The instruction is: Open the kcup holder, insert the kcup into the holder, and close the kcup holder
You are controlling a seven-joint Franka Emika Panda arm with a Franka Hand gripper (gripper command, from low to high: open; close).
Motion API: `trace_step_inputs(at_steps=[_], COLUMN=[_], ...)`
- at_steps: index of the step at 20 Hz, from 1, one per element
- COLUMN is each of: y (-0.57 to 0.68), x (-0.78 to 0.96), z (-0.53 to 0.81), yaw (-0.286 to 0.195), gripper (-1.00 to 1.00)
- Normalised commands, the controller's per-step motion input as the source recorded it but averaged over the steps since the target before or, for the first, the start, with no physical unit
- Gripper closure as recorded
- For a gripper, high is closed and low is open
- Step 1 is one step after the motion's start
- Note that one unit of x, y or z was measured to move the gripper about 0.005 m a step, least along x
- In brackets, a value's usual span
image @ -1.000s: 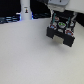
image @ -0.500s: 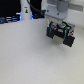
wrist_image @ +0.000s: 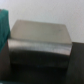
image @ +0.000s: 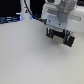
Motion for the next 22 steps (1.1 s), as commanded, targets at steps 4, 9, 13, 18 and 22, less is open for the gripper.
trace_step_inputs(at_steps=[4,9,13,18,22], y=[0.32,0.41,0.4,0.41,0.44], x=[-0.39,-0.41,-0.48,-0.58,-0.6], z=[0.0,0.0,0.0,0.0,0.0], yaw=[0.181,0.143,0.152,0.147,0.133], gripper=[-1.0,-1.0,-1.0,-1.0,-1.0])
